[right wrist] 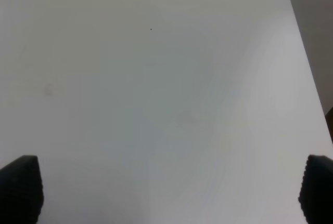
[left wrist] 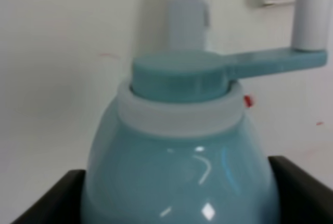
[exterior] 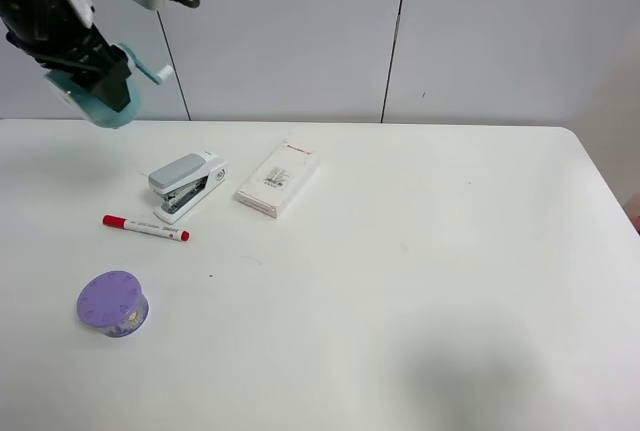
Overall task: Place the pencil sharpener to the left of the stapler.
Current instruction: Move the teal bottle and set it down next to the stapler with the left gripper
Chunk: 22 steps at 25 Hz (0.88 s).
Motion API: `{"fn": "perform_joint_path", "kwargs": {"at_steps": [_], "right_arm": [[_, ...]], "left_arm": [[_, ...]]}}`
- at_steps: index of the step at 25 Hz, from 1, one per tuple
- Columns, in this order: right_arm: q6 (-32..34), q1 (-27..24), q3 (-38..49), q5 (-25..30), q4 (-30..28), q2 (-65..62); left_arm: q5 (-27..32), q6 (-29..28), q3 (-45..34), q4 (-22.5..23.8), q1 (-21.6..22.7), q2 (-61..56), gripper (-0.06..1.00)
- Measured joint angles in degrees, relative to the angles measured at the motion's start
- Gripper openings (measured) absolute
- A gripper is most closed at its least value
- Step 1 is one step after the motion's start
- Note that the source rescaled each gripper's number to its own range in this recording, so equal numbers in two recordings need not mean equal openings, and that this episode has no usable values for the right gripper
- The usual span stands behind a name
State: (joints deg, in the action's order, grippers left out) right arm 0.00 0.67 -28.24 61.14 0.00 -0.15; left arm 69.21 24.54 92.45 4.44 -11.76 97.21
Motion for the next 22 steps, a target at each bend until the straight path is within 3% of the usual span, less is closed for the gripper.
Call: {"fn": "perform_joint_path", "kwargs": {"at_steps": [4, 8, 10, 15, 19, 22], "right_arm": [[0.00, 0.00, 0.00, 0.00, 0.00, 0.00], [0.00, 0.00, 0.00, 0.00, 0.00, 0.00], [0.00, 0.00, 0.00, 0.00, 0.00, 0.00], [0.00, 0.00, 0.00, 0.00, 0.00, 0.00], [0.00, 0.00, 0.00, 0.00, 0.00, 0.00], [0.00, 0.00, 0.00, 0.00, 0.00, 0.00]], "left_arm": [[-0.14, 9.81, 0.26, -2.88, 4.96, 3.22, 0.05], [-3.39, 14.33, 0.47, -6.29, 7.64, 7.03, 0.05], [-5.07, 13.62, 1.70, -8.08, 8.55, 9.45, 0.05], [-5.78, 2.49, 11.37, -10.01, 9.12, 18.30, 0.05], [-0.55, 0.53, 21.43, -10.11, 9.41, 26.02, 0.05], [-0.20, 0.41, 26.16, -10.83, 10.05, 30.48, 0.05]]}}
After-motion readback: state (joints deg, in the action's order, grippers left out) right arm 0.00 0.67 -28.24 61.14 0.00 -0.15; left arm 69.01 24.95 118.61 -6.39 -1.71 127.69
